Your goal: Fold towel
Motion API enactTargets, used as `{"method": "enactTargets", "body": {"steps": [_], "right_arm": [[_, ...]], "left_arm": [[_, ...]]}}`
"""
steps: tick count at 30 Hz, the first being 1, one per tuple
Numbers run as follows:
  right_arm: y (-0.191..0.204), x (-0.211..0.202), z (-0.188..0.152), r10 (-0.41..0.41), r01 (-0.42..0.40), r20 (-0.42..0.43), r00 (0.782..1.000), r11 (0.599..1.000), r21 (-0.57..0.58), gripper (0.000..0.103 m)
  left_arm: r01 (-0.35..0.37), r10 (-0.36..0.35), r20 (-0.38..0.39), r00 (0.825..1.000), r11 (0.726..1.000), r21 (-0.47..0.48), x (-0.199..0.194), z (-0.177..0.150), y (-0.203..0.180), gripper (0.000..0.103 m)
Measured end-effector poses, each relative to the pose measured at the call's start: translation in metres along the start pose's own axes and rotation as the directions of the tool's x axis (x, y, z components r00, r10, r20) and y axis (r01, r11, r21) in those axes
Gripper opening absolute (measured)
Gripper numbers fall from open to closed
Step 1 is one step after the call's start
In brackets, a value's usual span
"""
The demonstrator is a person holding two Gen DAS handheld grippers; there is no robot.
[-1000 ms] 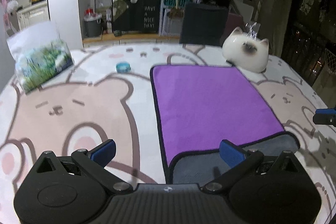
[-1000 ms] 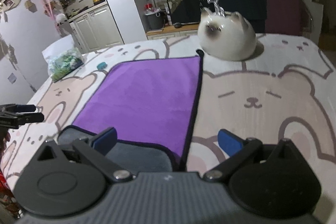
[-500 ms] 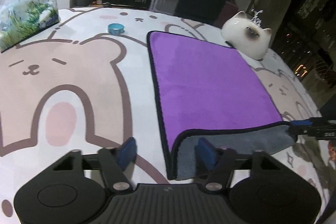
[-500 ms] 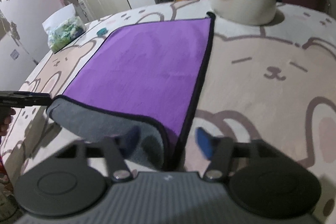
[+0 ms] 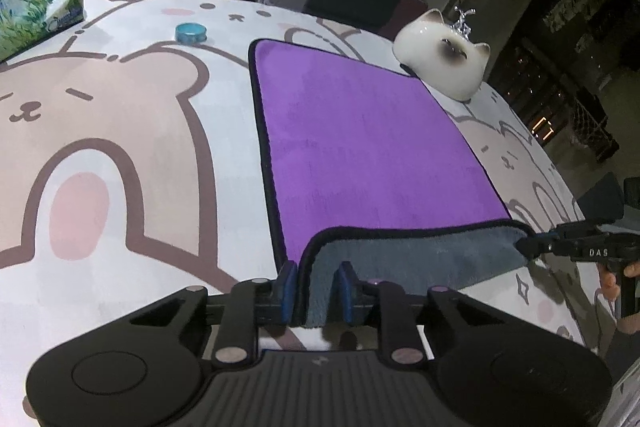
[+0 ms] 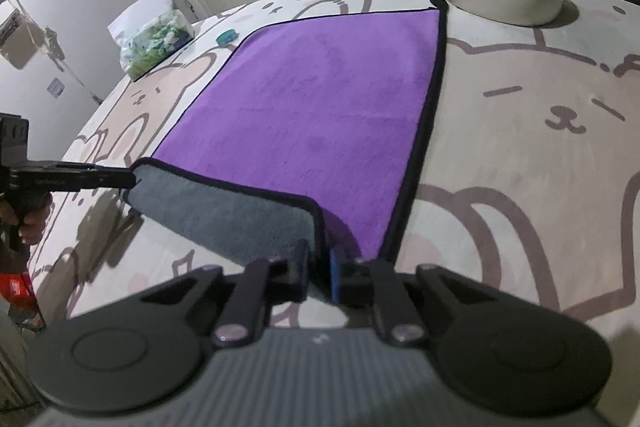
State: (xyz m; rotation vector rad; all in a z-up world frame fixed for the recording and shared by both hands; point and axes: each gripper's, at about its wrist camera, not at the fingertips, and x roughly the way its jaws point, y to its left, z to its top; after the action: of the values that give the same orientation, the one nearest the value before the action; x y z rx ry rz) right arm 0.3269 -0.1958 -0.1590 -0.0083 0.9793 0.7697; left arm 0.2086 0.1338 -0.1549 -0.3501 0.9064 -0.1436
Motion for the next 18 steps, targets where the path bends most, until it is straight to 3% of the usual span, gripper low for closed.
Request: {"method": "enactTargets", "body": {"steps": [6,18], "right_arm": [[0.001,-0.002,-0.001,0.002,-0.002,0.008,1.0,1.0,-0.003,0.006],[0.0,-0.018,0.008,0.022,-0.025,0.067,0.998,0.999,0.041,0.006]], "left_arm": [[-0.004,0.004,-0.004,1.0,1.0,-0.013,-0.001,0.0,0.002,0.006],[0.01,-0.011,0.066,0.998,1.0,0.003,-0.021,0.009,-0.008,0.004]]}}
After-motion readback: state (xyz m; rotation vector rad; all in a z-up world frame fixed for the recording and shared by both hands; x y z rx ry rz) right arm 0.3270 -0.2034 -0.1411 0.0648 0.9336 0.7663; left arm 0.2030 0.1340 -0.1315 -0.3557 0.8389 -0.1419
